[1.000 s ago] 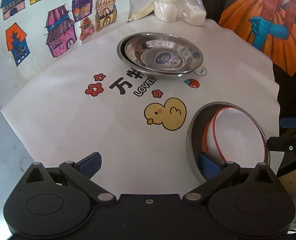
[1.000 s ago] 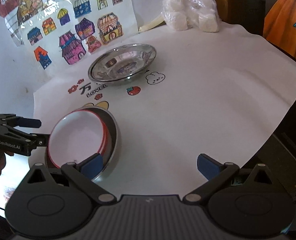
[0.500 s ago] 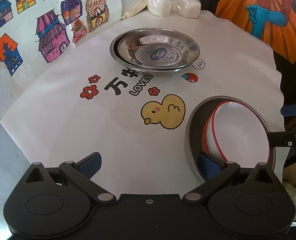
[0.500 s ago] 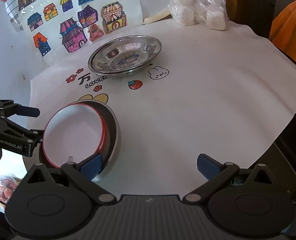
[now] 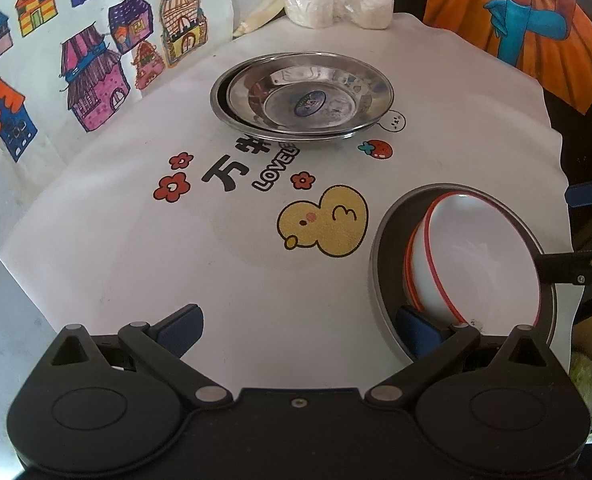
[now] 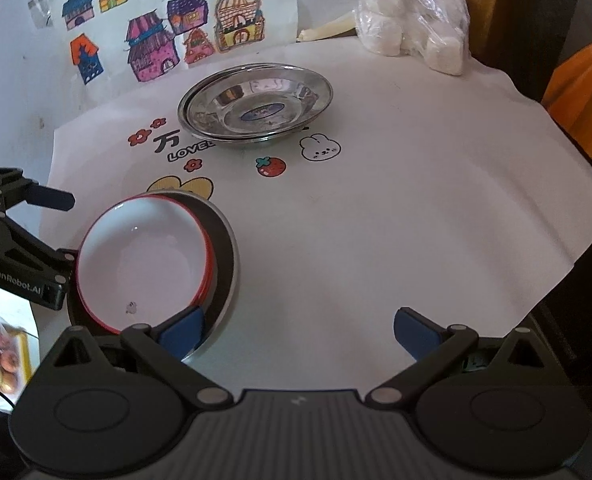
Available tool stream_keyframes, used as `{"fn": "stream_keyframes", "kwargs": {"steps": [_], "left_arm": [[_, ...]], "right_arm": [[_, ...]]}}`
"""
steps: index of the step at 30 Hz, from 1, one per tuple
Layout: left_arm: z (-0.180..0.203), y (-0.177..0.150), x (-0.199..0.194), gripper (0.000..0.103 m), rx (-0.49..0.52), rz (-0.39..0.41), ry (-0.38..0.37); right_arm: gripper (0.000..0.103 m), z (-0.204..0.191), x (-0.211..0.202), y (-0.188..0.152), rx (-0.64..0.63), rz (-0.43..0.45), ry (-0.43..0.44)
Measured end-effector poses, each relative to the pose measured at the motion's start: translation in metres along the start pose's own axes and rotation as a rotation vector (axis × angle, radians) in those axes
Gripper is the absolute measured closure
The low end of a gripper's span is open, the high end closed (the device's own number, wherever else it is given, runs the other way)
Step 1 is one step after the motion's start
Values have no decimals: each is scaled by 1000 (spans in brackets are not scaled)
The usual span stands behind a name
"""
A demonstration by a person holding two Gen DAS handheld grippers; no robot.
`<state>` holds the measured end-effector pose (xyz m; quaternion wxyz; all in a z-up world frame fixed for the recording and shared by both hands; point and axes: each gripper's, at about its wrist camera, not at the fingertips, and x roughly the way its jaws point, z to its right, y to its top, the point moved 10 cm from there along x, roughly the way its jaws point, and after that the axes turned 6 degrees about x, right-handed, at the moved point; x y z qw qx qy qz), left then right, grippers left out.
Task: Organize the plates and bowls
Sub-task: 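Move both open tools to the rim of the deep steel bowl, then close both tools on the rim of the deep steel bowl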
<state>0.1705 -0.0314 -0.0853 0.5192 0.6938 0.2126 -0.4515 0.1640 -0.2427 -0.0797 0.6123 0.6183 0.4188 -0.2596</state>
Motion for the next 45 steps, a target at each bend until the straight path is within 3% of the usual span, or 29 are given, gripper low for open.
{"fn": "stream_keyframes", "kwargs": {"steps": [7, 13, 18, 22, 36, 39, 45], "left_arm": [[0, 0, -1, 3, -9, 15, 0], [3, 2, -3, 13, -16, 20, -22], [3, 1, -3, 23, -89, 30, -76], [4, -1, -3, 26, -117, 36, -89], [17, 3, -7, 65, -128, 82, -155], [19, 3, -5, 67, -131, 80, -158], [18, 3, -4, 71, -154, 81, -166]], "right_arm": [[9, -4, -2, 1, -21, 1, 16], [29, -10, -8, 1, -6, 5, 70], [50, -13, -8, 5, 15, 37, 78], [56, -17, -7, 6, 5, 32, 80], [64, -17, 4, 10, 60, -29, 96], [65, -19, 12, 13, 49, -56, 78], [72, -19, 21, 13, 98, -109, 122]]}}
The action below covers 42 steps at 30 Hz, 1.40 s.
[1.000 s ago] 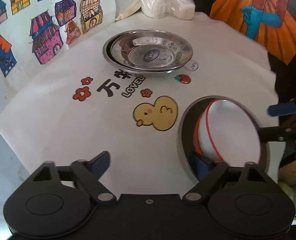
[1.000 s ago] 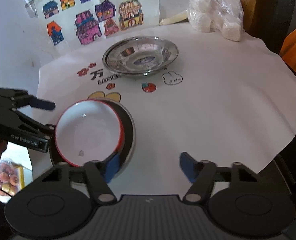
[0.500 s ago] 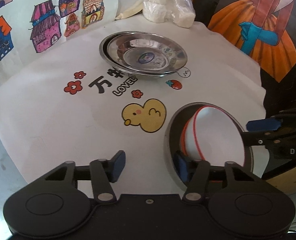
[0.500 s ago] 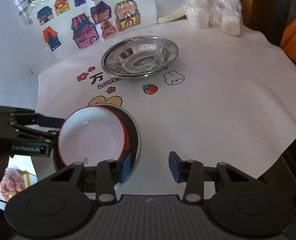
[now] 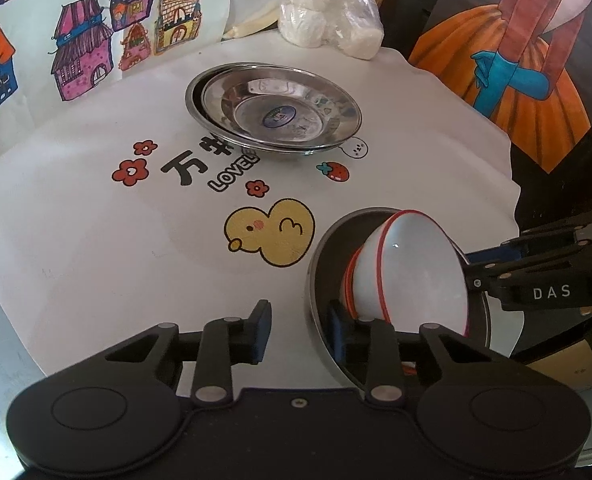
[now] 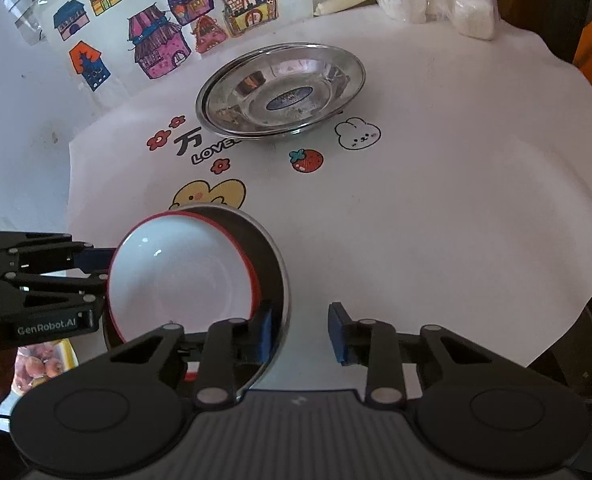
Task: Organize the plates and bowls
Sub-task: 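Close both tools on the rim of the deep steel bowl, then lift the steel bowl holding the white bowls with both tools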
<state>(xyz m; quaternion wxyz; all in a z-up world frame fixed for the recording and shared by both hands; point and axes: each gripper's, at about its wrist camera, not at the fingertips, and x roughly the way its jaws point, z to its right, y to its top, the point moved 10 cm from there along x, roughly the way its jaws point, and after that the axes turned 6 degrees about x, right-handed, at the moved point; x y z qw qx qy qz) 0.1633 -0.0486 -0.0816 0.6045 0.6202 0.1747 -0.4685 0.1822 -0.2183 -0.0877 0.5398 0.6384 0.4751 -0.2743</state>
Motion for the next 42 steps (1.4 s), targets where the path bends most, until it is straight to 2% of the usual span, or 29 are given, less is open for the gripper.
{"fn": "stream_keyframes", "kwargs": {"steps": [11, 13, 18, 25, 27, 35, 40, 42], "left_arm": [[2, 1, 2, 71, -18, 6, -20], [1, 0, 2, 69, -30, 6, -21], [1, 0, 1, 70, -45, 9, -23], [0, -4, 0, 79, -148, 50, -48], [1, -4, 0, 84, -155, 61, -44], [0, -4, -1, 84, -186, 82, -33], [4, -3, -2, 94, -170, 87, -39], [6, -3, -2, 94, -163, 90, -32]], "right_arm": [[70, 8, -4, -7, 39, 1, 24], [73, 6, -4, -7, 37, 6, 27], [92, 0, -5, -9, 42, 23, 58], [92, 6, -5, -10, 119, 28, 103], [89, 5, -5, -11, 121, 25, 100], [89, 5, -3, -11, 141, 9, 102], [90, 4, -4, -11, 145, 21, 105], [90, 6, -4, -12, 154, 24, 108]]}}
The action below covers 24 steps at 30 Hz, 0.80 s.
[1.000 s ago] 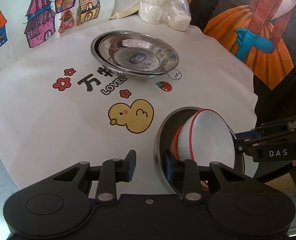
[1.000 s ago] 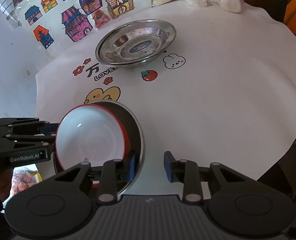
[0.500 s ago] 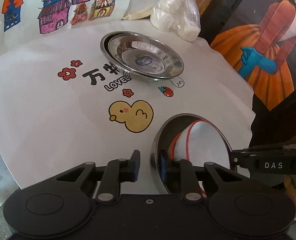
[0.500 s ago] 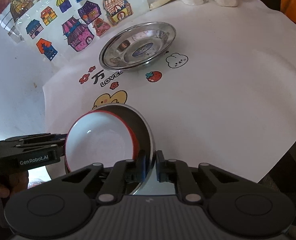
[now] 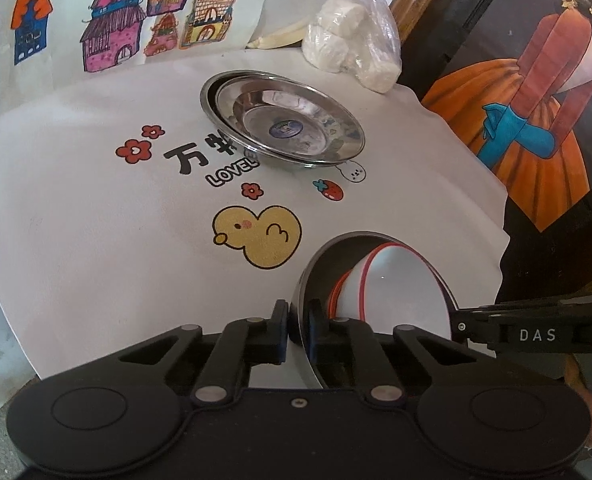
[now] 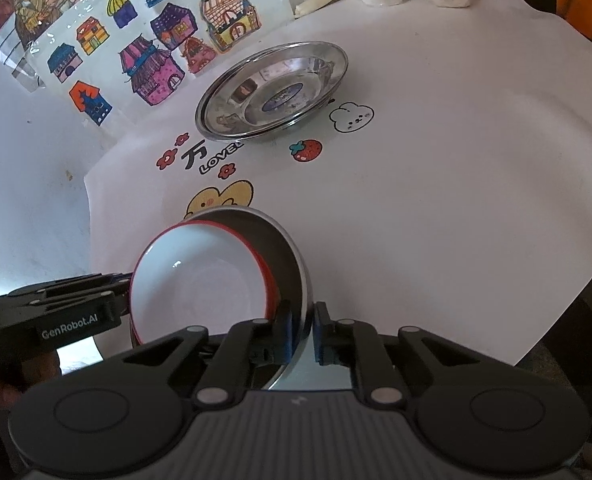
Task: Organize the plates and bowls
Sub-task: 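Lift the steel bowl holding the white bowls with both tools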
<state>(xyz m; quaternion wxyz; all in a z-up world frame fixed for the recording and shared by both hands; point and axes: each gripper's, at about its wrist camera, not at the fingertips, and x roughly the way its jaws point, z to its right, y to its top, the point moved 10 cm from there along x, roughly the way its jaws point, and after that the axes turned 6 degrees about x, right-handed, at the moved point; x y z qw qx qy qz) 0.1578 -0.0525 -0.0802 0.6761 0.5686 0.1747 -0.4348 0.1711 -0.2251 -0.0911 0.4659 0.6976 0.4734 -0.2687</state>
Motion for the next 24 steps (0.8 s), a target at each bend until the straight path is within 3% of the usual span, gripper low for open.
{"fn": "stream_keyframes", "kwargs": {"steps": [24], "left_arm": [[-2, 0, -1, 96, -43, 0, 24]], "right_arm": [[92, 4, -2, -2, 73, 25, 4]]}}
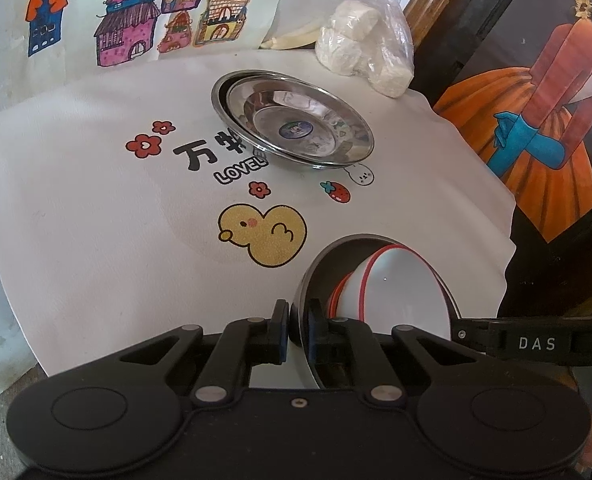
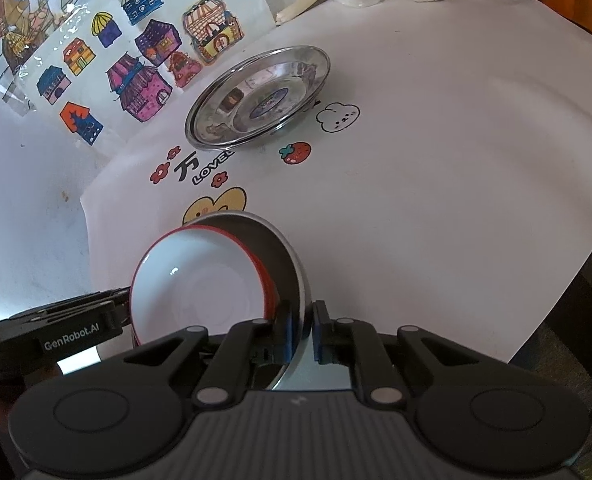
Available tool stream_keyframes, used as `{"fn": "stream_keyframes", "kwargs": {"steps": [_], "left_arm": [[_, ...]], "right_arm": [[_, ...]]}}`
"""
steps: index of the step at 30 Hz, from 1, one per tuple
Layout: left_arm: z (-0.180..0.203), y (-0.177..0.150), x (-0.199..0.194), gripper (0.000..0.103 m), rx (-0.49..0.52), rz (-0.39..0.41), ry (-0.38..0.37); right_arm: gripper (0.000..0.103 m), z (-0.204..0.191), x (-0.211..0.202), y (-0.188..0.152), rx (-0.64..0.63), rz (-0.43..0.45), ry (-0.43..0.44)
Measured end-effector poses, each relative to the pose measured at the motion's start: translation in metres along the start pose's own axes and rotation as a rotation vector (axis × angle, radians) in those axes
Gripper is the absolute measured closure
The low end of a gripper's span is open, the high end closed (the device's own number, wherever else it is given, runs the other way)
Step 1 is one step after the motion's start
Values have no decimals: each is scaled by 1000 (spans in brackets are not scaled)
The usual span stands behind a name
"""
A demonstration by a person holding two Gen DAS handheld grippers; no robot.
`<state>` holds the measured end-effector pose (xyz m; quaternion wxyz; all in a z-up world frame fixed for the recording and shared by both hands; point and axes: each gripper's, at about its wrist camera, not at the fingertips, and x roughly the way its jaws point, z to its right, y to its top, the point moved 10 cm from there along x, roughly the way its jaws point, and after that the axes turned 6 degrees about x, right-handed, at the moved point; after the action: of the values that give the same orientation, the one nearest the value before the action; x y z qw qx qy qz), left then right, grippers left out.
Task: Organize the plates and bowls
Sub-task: 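Lift the steel bowl holding the white bowls with both tools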
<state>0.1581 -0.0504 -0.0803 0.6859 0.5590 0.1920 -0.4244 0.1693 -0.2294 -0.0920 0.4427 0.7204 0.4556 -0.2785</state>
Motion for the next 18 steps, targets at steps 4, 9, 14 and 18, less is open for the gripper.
{"fn": "stream_keyframes", "kwargs": {"steps": [4, 9, 14, 18], "left_arm": [[0, 0, 0, 96, -9, -6, 2], [0, 1, 0, 97, -15, -9, 4], [0, 0, -1, 97, -17, -7, 6], [0, 0, -1, 97, -18, -7, 6]], "right_arm": [[92, -1, 0, -1, 4, -2, -2], [92, 0, -2, -3, 20, -9, 6], [92, 0, -2, -4, 30, -19, 9], [92, 1, -3, -5, 41, -24, 11]]}}
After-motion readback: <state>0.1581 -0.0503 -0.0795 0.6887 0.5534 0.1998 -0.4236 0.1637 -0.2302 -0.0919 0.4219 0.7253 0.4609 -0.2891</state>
